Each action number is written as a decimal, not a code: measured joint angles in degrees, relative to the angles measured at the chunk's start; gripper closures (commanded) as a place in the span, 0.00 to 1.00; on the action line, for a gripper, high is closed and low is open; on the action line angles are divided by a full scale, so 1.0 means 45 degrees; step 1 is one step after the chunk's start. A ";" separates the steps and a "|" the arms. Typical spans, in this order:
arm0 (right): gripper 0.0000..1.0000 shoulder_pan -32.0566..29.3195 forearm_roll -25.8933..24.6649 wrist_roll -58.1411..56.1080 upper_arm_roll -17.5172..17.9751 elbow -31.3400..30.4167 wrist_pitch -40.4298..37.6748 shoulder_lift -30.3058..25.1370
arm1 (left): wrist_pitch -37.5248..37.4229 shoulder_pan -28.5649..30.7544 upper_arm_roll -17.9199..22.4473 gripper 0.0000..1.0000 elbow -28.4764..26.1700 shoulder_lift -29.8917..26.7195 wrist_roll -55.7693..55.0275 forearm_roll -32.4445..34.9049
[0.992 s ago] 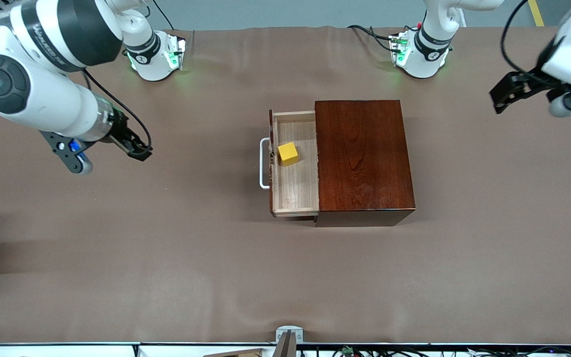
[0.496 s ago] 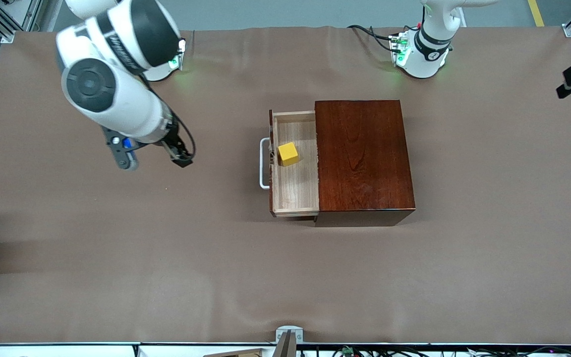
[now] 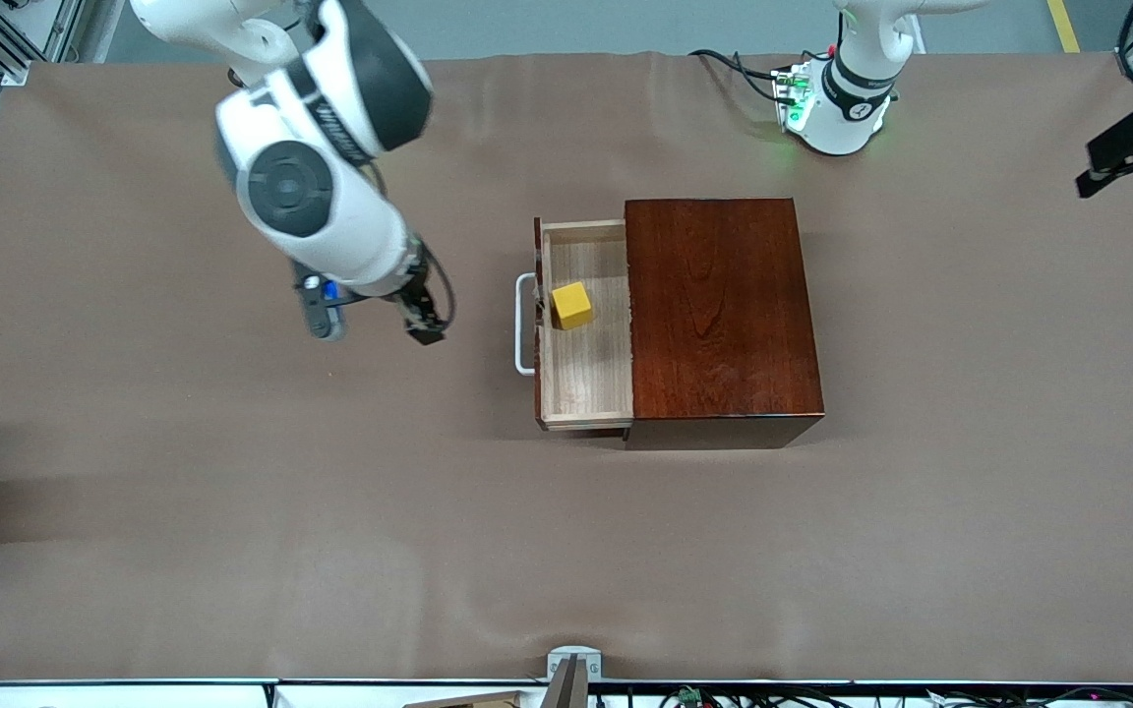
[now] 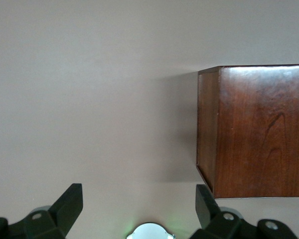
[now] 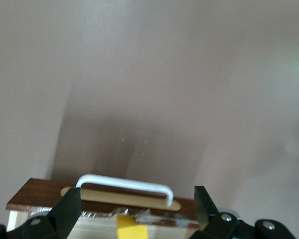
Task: Open drawer, take yellow block, close drawer
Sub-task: 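Lower the right gripper into the drawer over the yellow cube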
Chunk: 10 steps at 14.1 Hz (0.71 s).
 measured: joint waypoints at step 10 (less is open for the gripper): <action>0.00 0.1894 0.0026 0.2556 -0.0003 0.0001 0.2335 0.1080 | 0.1029 -0.1134 0.0122 0.00 -0.2196 -0.0786 -0.0146 0.0049</action>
